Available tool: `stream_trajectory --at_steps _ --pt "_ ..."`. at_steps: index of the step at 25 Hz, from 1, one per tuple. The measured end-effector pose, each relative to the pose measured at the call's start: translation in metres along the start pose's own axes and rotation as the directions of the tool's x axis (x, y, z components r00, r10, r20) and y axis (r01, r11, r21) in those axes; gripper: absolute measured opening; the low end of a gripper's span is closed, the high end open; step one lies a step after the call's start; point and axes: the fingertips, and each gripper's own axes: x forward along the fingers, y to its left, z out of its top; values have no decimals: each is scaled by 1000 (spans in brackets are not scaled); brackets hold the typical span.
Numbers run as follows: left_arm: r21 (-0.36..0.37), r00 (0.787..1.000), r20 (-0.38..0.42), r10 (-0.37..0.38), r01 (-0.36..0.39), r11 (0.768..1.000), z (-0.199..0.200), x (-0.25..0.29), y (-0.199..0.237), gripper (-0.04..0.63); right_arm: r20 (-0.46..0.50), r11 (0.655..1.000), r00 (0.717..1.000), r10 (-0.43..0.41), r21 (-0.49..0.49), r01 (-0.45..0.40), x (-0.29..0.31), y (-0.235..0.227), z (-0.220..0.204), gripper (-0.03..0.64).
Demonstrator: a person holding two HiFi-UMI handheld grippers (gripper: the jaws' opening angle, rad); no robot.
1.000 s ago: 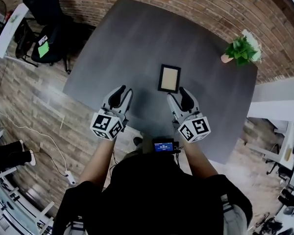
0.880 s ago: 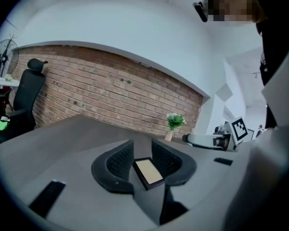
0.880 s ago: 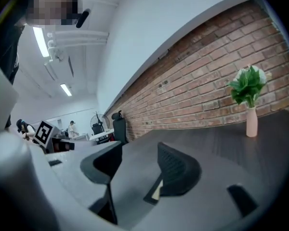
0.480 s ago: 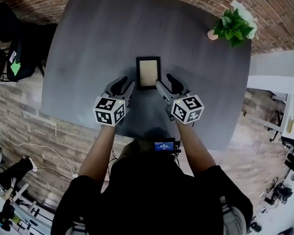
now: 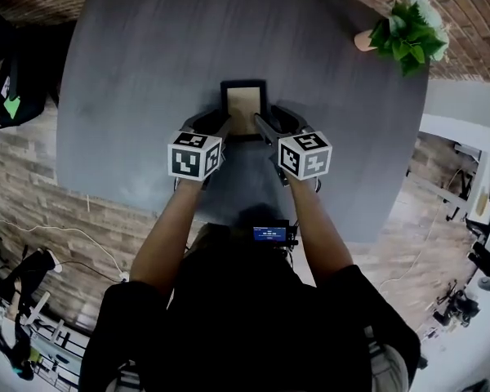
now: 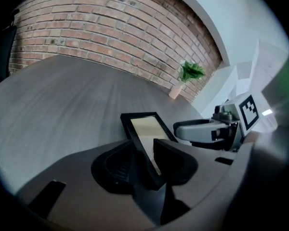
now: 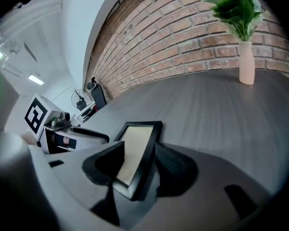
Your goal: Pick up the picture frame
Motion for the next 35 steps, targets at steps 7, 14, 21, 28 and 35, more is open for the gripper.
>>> stream_trajectory --at_steps 7,14,21,28,35 --pt "13 998 -63 5 -4 1000 -9 13 1 123 -83 1000 996 -11 9 12 12 -5 -14 191" --pt "22 995 -100 21 -19 1000 -14 16 6 110 -99 1000 995 -23 -6 22 14 -4 -14 189" --pt "29 995 -99 21 -18 999 -15 26 6 107 -129 997 990 -53 -54 47 18 -9 -18 145" --pt "14 996 -89 25 -24 1000 -14 31 9 98 -130 996 989 -71 -60 64 19 -13 -16 117" --pt "26 997 -53 63 -61 998 12 2 -3 86 -64 995 995 -71 -78 66 5 -4 0 103"
